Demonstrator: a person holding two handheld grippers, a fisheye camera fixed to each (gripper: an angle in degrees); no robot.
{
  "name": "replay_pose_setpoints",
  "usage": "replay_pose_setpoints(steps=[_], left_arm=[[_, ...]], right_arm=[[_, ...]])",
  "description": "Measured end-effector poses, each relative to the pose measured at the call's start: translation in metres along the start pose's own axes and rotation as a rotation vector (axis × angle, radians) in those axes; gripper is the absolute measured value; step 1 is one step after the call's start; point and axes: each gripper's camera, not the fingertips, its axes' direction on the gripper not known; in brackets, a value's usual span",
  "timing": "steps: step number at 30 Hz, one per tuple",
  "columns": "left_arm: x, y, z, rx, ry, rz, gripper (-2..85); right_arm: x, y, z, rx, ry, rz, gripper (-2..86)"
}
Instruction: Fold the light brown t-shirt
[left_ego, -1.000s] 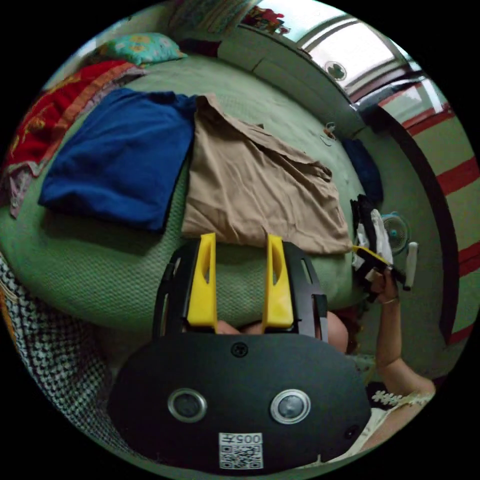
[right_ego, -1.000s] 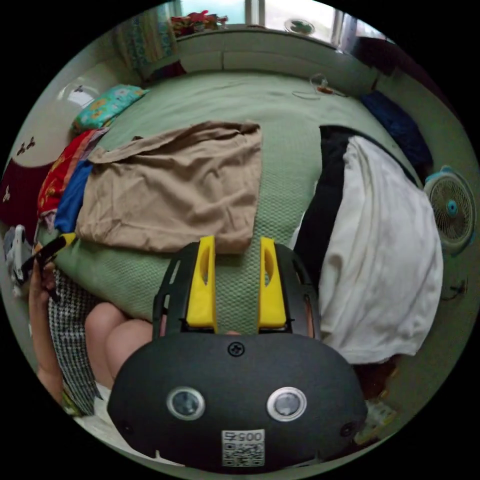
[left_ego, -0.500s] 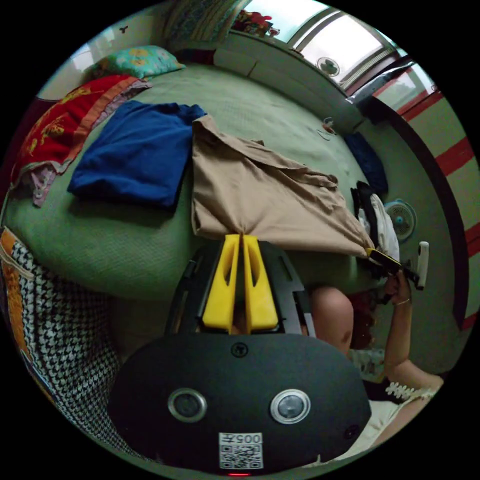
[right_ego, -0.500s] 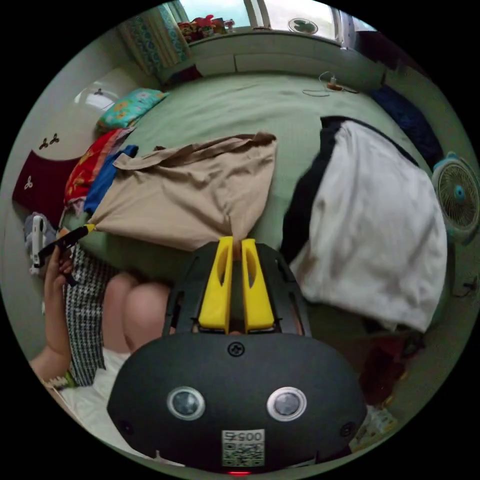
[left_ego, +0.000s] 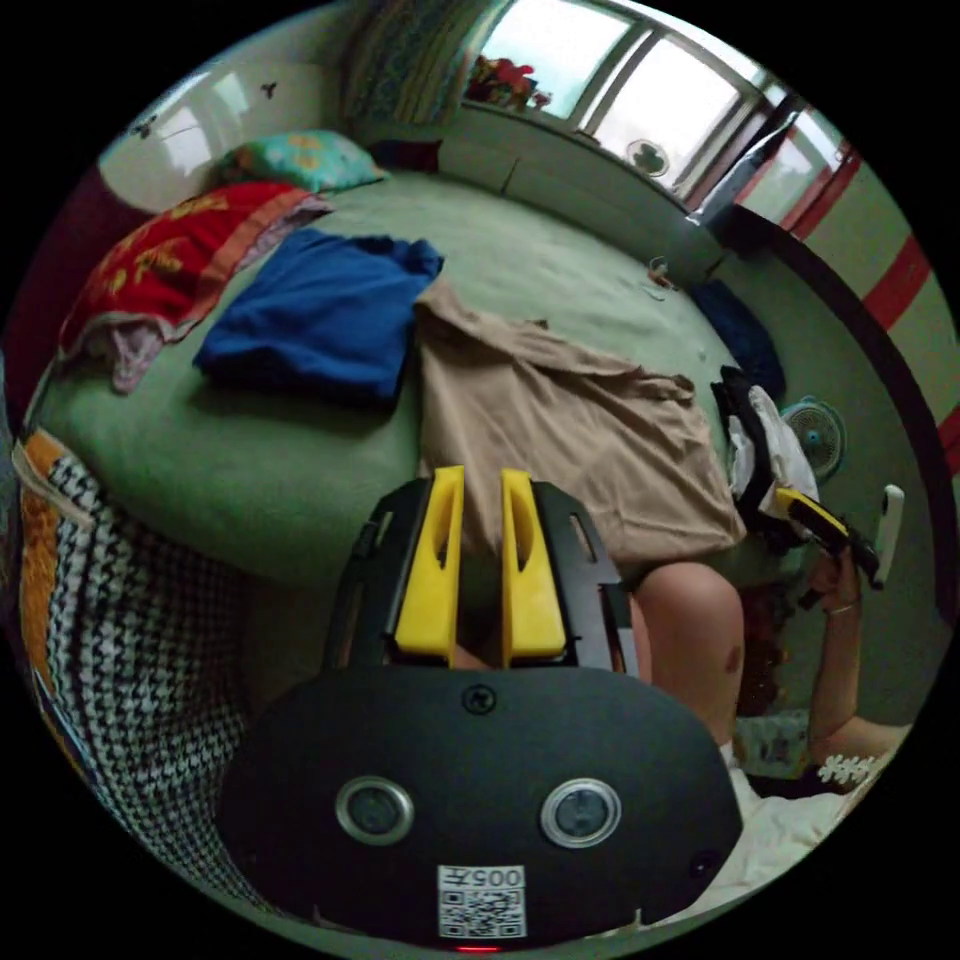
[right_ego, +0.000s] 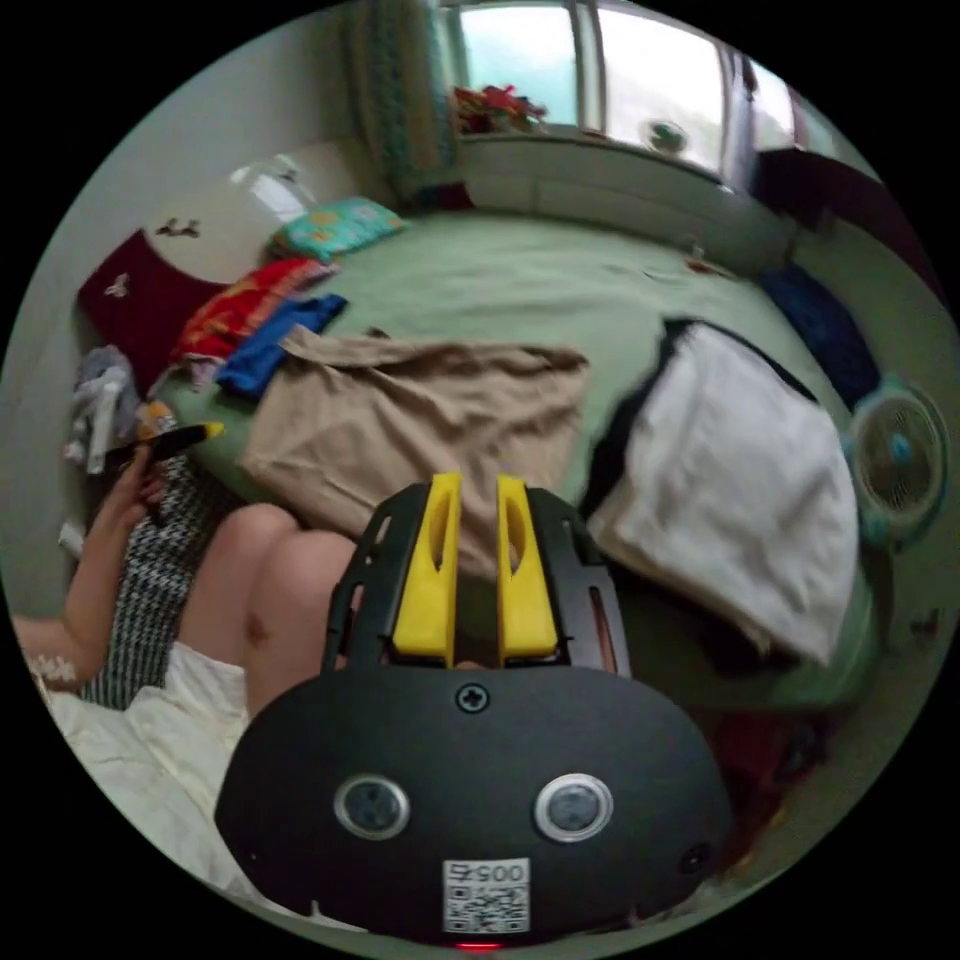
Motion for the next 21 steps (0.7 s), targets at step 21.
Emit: replay_pose_setpoints(steps=[21], left_arm=[[0.04,-0.212,0.159,-0.268,0.019,0.161,6.4]], right_arm=[[-0.024,-0.231,0.201,-0.388,0.089,0.013,-1.2]])
